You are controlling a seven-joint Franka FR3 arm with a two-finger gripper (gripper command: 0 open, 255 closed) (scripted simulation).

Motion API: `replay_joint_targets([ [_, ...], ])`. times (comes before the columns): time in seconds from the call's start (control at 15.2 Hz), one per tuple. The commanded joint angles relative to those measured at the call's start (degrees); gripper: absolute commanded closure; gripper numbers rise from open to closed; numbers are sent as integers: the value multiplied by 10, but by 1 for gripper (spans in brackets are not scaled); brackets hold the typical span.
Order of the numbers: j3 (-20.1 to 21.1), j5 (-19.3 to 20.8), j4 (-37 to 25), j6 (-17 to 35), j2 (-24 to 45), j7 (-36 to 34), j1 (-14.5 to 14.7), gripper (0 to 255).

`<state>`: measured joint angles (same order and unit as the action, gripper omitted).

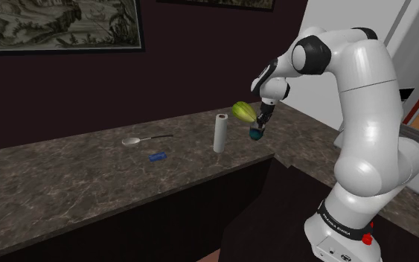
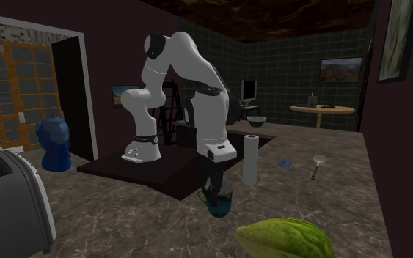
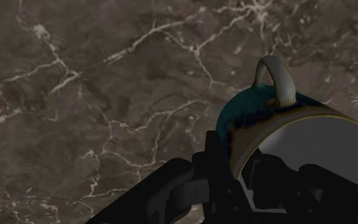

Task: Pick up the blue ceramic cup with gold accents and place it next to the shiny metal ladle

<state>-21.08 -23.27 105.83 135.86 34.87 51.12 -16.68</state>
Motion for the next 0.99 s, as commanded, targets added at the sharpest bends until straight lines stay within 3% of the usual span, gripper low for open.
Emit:
replay_joint_targets([
  [0.0, 0, 0, 0, 0, 0, 0, 0, 255],
  [0.92, -23, 32, -1, -56, -58, -23, 16, 255],
])
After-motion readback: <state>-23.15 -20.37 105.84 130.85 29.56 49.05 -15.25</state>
